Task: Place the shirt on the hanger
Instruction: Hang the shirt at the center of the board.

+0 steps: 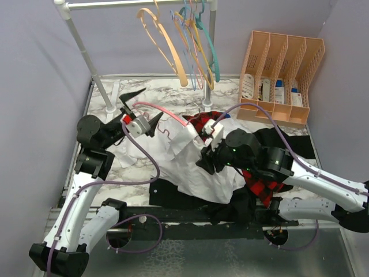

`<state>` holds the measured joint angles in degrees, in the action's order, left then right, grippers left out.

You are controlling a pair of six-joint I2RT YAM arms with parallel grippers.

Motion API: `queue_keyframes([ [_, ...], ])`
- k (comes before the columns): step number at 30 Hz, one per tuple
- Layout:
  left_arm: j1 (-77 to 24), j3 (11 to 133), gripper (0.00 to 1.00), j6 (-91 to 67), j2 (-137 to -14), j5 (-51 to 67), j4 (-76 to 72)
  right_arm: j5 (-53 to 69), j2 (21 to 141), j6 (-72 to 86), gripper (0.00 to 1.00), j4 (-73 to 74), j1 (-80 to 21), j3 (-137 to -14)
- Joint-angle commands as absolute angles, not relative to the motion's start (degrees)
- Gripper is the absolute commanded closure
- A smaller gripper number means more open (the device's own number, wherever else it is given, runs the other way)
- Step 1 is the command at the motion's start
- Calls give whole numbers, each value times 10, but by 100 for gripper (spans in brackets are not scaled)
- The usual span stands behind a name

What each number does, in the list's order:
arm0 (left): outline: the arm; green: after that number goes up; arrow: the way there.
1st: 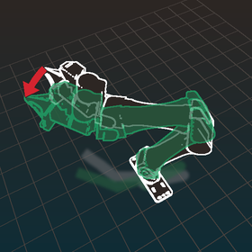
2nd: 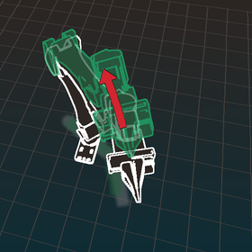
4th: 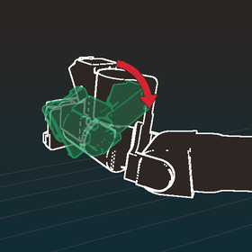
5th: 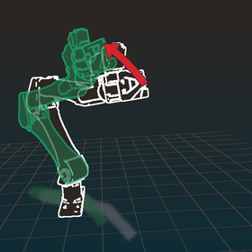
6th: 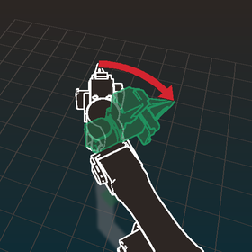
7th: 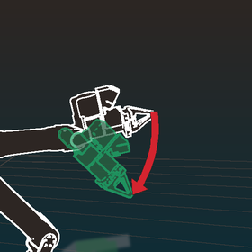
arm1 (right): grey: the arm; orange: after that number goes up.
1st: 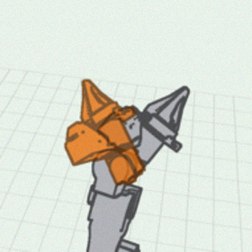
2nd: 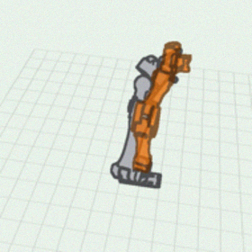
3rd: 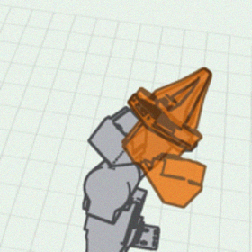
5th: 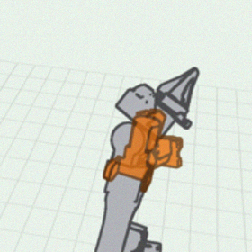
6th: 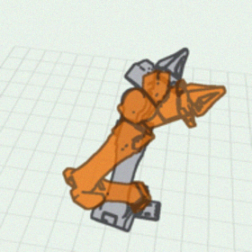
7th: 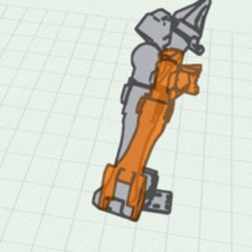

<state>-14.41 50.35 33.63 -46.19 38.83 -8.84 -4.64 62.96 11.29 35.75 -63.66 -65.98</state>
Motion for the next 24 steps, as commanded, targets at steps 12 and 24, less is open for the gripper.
queue_keyframes([
  [12,-124,806,1,145,-483,-236,134,-131,406,111,99,248,-635,-505],
  [24,-106,653,2,-29,-516,224,437,-112,398,105,99,263,-635,-498],
])
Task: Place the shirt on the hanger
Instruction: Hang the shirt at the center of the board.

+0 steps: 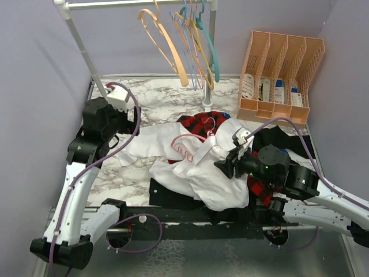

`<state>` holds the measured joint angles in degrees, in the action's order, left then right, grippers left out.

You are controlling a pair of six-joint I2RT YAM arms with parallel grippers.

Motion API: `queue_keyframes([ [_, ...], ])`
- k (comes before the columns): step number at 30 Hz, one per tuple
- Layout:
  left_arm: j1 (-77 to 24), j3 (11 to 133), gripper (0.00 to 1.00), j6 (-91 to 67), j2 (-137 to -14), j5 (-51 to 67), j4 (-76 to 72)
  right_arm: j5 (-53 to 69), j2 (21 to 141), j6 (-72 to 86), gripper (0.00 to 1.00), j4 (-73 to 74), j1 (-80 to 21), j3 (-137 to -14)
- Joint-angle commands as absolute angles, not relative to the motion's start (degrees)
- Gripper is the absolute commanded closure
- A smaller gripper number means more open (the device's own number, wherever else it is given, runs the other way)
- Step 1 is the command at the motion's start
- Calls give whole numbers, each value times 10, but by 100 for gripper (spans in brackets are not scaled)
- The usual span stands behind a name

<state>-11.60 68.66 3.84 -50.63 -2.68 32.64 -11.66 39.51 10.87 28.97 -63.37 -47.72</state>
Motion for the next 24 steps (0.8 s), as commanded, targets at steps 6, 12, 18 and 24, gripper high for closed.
queue_keyframes([
  [6,-92,571,1,-20,-523,413,411,-81,414,92,99,250,-636,-501],
  [12,-92,580,3,28,-595,444,376,-89,322,54,99,153,-636,-464],
  [18,-92,591,10,41,-628,576,317,-80,381,58,99,325,-635,-562],
  [24,-85,575,32,34,-641,679,295,-165,301,62,99,307,-635,-555],
])
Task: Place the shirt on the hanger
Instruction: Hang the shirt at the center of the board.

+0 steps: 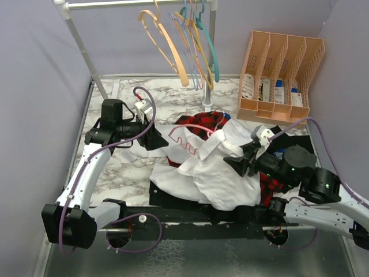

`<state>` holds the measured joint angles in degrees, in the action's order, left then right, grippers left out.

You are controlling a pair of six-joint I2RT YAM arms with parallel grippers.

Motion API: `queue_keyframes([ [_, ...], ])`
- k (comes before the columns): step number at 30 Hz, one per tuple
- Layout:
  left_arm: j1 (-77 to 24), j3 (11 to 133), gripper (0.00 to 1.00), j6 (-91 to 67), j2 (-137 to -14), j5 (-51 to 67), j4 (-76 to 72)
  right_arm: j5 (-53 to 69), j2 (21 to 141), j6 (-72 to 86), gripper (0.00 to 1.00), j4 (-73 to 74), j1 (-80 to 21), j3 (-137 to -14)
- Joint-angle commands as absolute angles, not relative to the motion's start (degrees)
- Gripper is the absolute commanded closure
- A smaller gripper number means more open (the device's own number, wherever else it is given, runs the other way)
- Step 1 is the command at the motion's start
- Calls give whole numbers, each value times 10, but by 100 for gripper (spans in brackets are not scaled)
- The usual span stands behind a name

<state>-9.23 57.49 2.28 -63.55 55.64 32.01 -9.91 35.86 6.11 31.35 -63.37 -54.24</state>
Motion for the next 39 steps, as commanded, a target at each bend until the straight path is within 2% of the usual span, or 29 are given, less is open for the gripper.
queue_keyframes([
  [1,-84,583,34,41,-643,705,309,-181,291,64,99,305,-636,-551],
  [3,-83,601,39,42,-649,779,335,-211,277,70,99,299,-635,-540],
  [5,-84,595,40,6,-650,880,330,-234,263,83,99,282,-636,-524],
  [7,-91,565,31,-46,-647,924,313,-241,242,80,99,229,-636,-496],
  [9,-98,530,21,-59,-640,903,305,-240,225,76,99,187,-636,-471],
  [12,-108,493,19,-71,-638,858,293,-227,229,74,99,166,-636,-455],
  [18,-154,508,12,-105,-677,764,263,-207,249,74,99,129,-636,-443],
  [24,-189,501,14,-181,-727,714,149,-203,254,76,99,122,-636,-448],
  [31,-213,521,18,-154,-786,638,89,-206,250,85,99,126,-636,-446],
  [39,-233,547,16,-164,-830,586,31,-200,249,91,99,122,-636,-439],
])
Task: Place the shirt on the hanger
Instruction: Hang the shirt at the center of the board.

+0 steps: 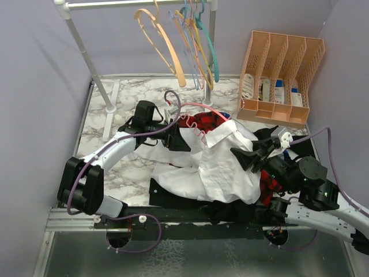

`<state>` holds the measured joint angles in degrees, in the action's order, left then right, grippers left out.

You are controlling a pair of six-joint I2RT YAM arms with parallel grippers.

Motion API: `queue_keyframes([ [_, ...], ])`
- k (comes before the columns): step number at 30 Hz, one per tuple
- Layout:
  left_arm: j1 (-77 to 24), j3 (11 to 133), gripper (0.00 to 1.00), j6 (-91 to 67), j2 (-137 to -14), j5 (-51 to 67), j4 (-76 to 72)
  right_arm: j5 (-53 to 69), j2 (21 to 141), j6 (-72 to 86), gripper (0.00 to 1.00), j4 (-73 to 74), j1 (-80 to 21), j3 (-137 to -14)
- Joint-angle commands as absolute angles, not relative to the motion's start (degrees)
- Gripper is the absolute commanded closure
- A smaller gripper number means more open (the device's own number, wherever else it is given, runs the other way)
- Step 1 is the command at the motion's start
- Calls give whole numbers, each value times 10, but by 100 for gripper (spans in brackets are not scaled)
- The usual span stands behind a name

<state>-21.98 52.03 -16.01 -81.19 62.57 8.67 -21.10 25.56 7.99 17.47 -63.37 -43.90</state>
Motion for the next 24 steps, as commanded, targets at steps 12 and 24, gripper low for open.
queue_keyframes([
  [12,-288,526,33,-240,-845,636,-11,-227,223,99,99,143,-636,-440],
  [24,-268,573,100,-204,-823,650,91,-229,231,86,99,167,-635,-442],
])
